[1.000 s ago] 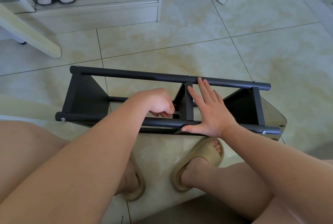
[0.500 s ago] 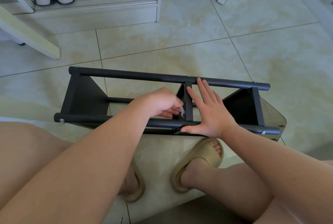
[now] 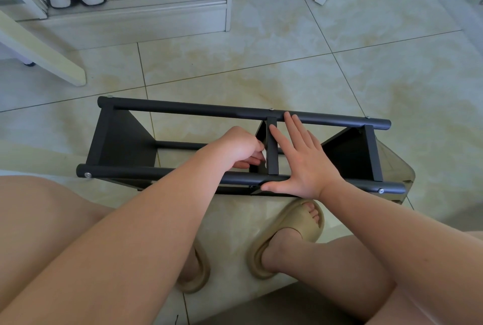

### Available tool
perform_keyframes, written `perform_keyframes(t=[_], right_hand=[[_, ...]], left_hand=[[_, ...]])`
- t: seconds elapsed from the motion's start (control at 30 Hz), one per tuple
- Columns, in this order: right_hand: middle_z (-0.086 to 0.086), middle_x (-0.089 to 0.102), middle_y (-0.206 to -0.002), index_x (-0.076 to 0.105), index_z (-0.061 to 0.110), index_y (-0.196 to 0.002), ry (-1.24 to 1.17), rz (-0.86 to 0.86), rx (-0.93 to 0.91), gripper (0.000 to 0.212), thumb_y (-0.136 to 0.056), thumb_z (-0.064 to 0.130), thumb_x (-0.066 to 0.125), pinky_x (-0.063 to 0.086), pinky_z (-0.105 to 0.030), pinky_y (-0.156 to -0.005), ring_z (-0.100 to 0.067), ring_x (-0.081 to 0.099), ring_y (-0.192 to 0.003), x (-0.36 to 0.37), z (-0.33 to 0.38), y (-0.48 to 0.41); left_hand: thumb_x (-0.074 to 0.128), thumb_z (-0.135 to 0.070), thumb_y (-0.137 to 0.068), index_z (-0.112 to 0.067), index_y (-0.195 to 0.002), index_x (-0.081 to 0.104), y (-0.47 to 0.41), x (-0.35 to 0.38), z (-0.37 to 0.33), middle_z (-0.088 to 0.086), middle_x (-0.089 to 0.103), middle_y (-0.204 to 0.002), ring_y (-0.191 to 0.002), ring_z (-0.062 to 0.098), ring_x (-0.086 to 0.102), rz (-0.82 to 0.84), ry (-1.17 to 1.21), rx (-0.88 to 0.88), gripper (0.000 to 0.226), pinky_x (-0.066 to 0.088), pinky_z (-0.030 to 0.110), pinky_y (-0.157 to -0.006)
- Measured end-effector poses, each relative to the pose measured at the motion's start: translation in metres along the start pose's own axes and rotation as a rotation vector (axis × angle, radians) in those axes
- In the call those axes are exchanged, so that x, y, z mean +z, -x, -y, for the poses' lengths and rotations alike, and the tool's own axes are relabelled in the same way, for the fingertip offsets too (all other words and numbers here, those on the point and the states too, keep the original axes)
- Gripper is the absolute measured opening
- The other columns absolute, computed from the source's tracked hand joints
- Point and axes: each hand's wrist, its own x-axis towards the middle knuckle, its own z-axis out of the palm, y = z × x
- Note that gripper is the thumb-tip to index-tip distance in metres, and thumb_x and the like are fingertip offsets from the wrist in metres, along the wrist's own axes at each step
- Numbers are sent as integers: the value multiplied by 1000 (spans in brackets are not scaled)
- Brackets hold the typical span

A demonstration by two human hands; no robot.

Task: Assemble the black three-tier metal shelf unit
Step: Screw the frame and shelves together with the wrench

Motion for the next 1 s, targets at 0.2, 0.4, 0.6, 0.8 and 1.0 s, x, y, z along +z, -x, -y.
perform_keyframes(t=[0.2,0.4,0.6,0.8,1.0], right_hand=[[-7,-23,-167,-2,27,-162,6,11,6,126,-66,99,37,4,-51,-126,-23,-25,-153,-1,1,0],[-7,-22,-167,0,27,-162,9,2,5,126,-66,99,37,5,-51,-126,-23,-24,-153,-1,1,0],[-8,-21,-167,0,26,-162,1,-1,0,126,-66,99,37,6,-52,-125,-24,-23,-153,-1,1,1],[-8,-22,-167,-2,27,-162,3,8,2,127,-65,99,35,5,-52,-125,-24,-24,-153,-1,1,1],[-8,-22,-167,-2,27,-162,5,8,2,127,-65,99,36,5,-53,-126,-24,-23,-153,-1,1,1]], left_hand=[[57,-22,-100,-17,-97,63,-1,-1,3,-2,72,-83,-80,11,68,-23,39,-22,9,57,33,-87],[57,-19,-100,-10,-101,63,-2,0,6,1,71,-83,-77,12,68,-12,104,-56,11,57,30,-76],[52,-16,-102,-12,-94,59,0,-3,5,2,70,-79,-75,12,66,30,62,-55,12,55,27,-72],[50,-15,-103,-13,-89,58,0,-6,5,1,69,-78,-75,12,65,68,-17,-41,16,54,27,-78],[49,-14,-103,-15,-89,59,1,-13,6,-1,71,-77,-76,12,66,111,-123,-22,17,54,29,-83]])
